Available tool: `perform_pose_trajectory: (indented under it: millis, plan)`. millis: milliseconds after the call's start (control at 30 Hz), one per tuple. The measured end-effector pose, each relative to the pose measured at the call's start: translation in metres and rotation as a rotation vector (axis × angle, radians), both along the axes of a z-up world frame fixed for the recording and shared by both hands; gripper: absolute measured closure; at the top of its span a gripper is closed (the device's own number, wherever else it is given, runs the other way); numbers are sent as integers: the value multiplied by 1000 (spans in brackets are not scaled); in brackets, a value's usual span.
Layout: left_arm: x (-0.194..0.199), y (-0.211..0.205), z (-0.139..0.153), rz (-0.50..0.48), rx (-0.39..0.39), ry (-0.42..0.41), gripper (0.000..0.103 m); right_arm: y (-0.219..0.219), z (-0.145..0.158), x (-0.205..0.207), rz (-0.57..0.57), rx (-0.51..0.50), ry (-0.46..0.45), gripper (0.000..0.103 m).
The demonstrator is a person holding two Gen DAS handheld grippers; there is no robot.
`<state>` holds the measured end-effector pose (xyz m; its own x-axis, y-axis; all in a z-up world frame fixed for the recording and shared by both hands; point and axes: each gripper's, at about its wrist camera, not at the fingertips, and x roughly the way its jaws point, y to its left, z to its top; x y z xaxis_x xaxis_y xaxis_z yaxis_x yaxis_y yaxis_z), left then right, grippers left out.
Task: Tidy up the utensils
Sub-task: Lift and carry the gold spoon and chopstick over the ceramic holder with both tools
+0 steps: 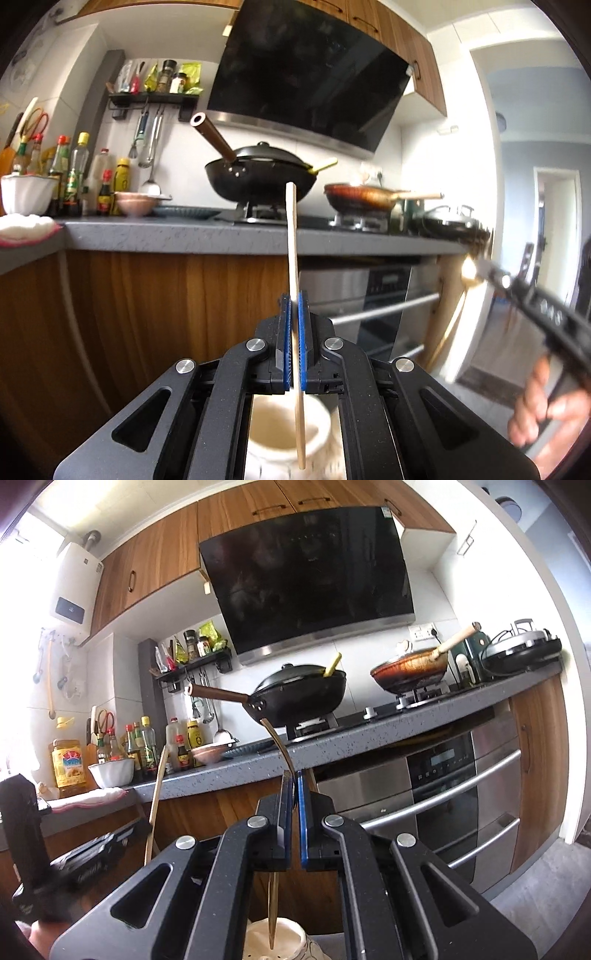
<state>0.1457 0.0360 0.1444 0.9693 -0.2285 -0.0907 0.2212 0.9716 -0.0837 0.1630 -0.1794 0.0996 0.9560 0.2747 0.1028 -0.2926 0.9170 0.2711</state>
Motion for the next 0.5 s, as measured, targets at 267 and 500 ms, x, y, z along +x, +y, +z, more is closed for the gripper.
perform_pose_trajectory:
  millis: [267,500]
  plan:
    - [45,7,-33,32,-42,43,99,3,-21,26,49,-44,121,100]
    - [31,10,-54,20,-28,69,99,17,-38,45,99,-102,215,100]
